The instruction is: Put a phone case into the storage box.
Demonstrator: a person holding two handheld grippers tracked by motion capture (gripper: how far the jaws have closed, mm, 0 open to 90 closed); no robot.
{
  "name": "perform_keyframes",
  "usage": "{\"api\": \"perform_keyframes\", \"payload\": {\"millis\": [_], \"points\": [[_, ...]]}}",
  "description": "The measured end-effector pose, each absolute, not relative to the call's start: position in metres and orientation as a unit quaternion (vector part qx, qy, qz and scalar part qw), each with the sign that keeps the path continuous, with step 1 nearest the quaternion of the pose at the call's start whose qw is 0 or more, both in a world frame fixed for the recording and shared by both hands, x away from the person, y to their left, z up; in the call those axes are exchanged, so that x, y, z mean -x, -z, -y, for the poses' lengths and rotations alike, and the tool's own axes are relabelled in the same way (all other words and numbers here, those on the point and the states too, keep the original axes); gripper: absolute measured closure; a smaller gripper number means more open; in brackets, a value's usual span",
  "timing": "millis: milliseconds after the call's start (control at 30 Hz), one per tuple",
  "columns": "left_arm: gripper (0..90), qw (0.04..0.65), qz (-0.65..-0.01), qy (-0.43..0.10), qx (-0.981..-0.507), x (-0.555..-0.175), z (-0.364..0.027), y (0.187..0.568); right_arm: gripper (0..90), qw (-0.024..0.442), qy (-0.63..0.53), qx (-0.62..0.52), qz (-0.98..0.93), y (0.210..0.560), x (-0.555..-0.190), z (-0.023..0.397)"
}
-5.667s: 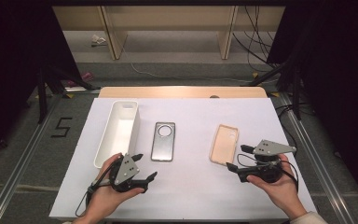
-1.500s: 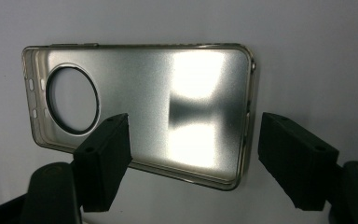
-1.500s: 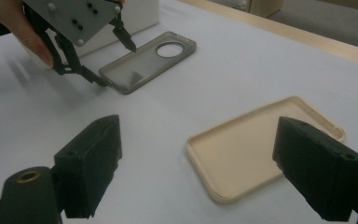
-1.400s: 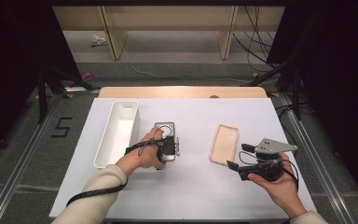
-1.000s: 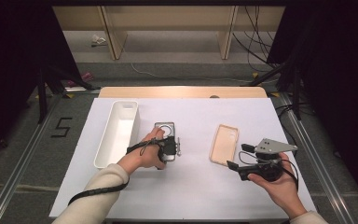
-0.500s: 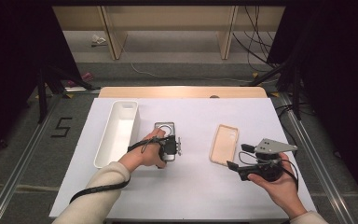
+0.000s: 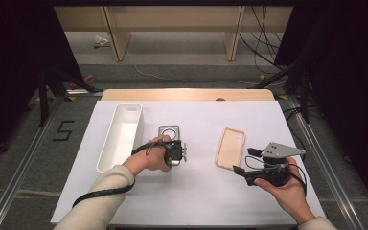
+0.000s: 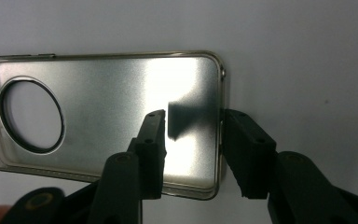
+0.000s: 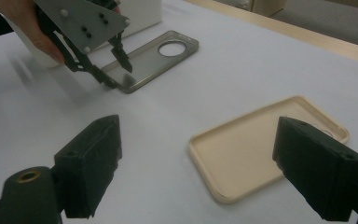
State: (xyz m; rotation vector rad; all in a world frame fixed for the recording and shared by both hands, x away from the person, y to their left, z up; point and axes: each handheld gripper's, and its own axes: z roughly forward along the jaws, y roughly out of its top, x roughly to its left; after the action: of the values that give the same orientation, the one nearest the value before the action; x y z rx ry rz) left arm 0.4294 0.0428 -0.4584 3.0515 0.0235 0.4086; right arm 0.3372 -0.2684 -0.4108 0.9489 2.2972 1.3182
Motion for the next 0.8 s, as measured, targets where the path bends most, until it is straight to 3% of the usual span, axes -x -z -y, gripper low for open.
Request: {"api": "perform_keyframes", "payload": {"millis": [567, 800], "points": [[78.7, 0.028, 0.003, -0.116, -0.993, -0.4263, -0.0412, 0.4593, 16.4, 0.162, -0.462, -0.331, -0.807, 0.4108, -0.3370, 0.2682], [80.2, 0.030, 0.000, -0.111, -0.993, -0.4261, -0.0417, 0.4595, 16.4, 0.163, -0.461, -0.331, -0.807, 0.4108, -0.3369, 0.2682]]}}
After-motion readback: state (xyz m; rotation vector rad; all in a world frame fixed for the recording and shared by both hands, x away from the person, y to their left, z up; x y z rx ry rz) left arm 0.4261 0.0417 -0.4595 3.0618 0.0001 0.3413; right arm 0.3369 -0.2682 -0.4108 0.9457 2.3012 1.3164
